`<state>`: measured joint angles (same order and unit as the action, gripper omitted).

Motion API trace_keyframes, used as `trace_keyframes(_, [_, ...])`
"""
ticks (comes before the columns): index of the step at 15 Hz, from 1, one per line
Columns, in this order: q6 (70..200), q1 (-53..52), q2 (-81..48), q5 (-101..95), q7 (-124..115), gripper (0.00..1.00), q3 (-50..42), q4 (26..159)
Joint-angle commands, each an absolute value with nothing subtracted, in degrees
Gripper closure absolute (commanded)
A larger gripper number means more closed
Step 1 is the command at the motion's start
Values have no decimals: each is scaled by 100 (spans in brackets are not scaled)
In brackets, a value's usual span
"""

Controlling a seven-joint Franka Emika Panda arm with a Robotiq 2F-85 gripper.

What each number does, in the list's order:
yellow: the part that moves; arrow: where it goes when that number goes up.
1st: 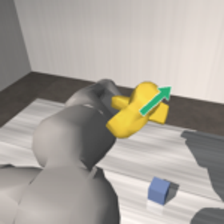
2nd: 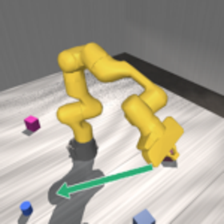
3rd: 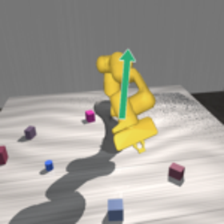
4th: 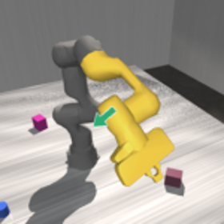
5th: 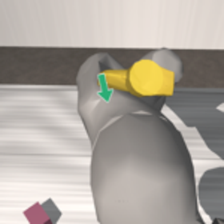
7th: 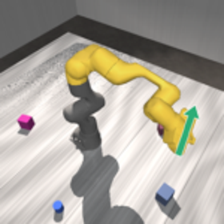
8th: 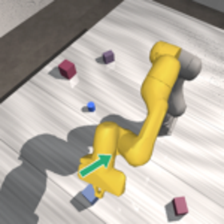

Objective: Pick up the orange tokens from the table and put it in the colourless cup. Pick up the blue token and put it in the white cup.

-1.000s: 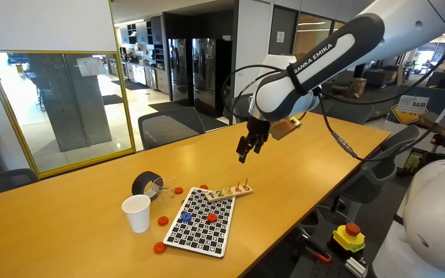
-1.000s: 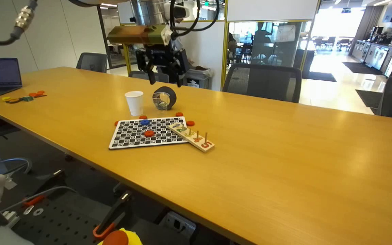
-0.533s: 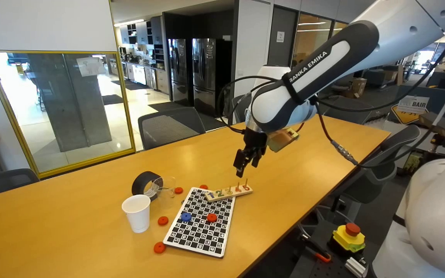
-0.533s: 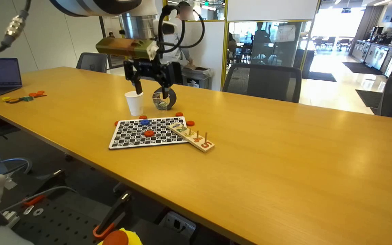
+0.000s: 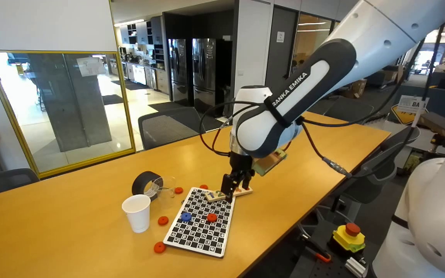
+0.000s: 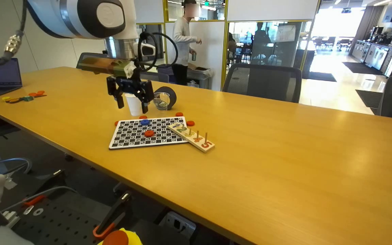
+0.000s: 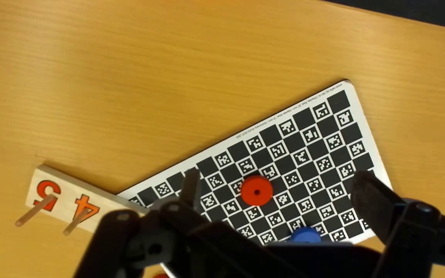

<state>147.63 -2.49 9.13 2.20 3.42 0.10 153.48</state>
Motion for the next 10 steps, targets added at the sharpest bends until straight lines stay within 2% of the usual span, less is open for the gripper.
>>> trace_keyframes(1, [15285,-267,298,186,-196,0,206,15133])
trace_keyframes(6, [16182,-261,-582,75,-459,0,237,14924])
trace_keyframes(10, [16255,-291,-1257,7,-610,0,145,14427])
